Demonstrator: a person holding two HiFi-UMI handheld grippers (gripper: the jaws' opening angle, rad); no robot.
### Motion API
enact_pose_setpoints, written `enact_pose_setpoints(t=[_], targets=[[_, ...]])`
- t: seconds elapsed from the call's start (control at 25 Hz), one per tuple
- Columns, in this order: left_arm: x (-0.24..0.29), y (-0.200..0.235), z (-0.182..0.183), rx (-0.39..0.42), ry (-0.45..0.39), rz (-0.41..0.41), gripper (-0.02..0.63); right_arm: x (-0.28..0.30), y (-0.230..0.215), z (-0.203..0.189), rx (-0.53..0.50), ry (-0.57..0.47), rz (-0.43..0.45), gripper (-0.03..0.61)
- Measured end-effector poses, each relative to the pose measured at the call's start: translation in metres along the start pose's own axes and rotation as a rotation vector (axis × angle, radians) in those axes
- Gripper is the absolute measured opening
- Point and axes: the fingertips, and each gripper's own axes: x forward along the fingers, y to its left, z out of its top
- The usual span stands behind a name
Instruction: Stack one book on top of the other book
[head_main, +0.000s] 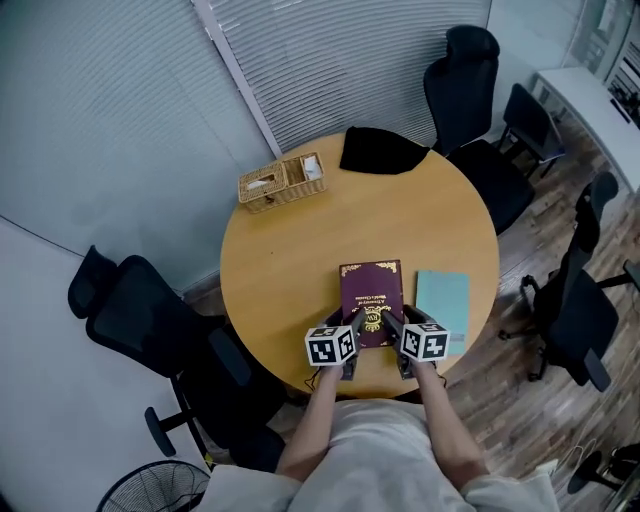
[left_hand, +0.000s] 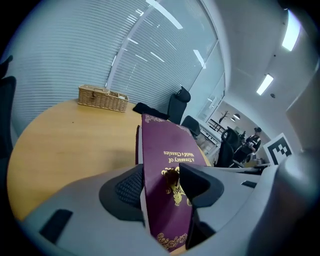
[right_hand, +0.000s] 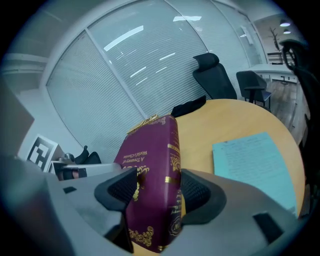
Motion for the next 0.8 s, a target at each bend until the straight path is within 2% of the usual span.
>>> enact_pose_setpoints(t=[0.44,0.8], targets=[[0.043,-0.072,-0.006,0.103,0.063,-0.083,0.238,-0.046,-0.067,0.002,0.085,-0.057,-0.075,0.278],[0.064,-0.111,-0.026,0.138,0.11,-0.124,0.236,-0.074,-0.106,-0.008,0.108,-0.06,-0.102,0.278]])
